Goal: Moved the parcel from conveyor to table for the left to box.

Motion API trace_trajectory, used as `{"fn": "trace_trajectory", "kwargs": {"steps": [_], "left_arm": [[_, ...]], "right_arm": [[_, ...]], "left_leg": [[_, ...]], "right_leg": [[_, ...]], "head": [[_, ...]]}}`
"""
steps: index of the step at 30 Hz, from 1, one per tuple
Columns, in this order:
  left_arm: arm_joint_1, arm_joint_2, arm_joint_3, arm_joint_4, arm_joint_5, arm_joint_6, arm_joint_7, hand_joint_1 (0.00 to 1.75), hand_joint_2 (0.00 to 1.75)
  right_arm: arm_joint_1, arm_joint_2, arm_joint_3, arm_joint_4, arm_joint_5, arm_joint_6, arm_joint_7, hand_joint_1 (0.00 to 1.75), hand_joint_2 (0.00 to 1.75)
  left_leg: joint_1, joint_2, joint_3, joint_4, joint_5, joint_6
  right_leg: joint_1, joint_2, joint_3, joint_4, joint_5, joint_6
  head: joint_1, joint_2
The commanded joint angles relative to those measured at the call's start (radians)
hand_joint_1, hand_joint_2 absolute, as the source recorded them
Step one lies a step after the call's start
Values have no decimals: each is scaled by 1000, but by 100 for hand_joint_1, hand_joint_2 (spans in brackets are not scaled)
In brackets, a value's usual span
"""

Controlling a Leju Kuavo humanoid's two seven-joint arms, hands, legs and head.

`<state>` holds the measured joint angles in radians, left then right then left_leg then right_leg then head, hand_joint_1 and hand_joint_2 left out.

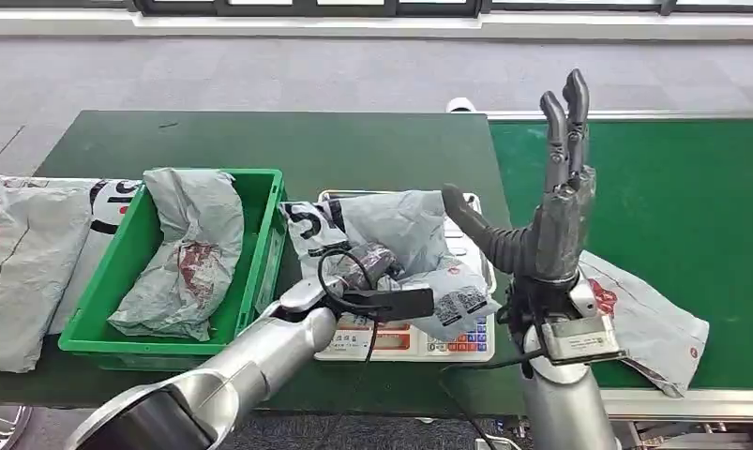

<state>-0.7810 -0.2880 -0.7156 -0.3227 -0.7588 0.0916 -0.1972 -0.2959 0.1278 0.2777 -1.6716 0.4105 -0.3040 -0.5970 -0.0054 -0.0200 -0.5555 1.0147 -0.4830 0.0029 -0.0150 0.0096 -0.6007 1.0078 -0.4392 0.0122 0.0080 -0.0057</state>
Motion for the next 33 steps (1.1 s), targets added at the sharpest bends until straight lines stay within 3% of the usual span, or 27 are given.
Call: {"fn": "trace_trajectory", "kwargs": {"steps": [1, 16, 33], "left_arm": [[43, -15, 3, 44, -8, 29, 1, 0, 0], [-115, 9, 103, -36, 8, 2, -60, 0, 0], [-152, 11, 90, -82, -44, -26, -13, 0, 0]], "right_arm": [[38, -43, -25, 20, -2, -36, -30, 0, 175], [18, -41, -14, 38, -4, -59, -28, 0, 175], [21, -41, -1, 13, -9, -18, -5, 0, 175]], "left_leg": [[1, 2, 4, -4, 1, -1], [1, 0, -2, 1, 0, -1], [1, 2, -1, -1, 0, -1]], "right_leg": [[1, -1, 4, -5, 1, 0], [1, -1, -1, 0, 1, -1], [1, 0, -1, -2, 1, -1]], "head": [[0, 0], [0, 0], [0, 0]]}}
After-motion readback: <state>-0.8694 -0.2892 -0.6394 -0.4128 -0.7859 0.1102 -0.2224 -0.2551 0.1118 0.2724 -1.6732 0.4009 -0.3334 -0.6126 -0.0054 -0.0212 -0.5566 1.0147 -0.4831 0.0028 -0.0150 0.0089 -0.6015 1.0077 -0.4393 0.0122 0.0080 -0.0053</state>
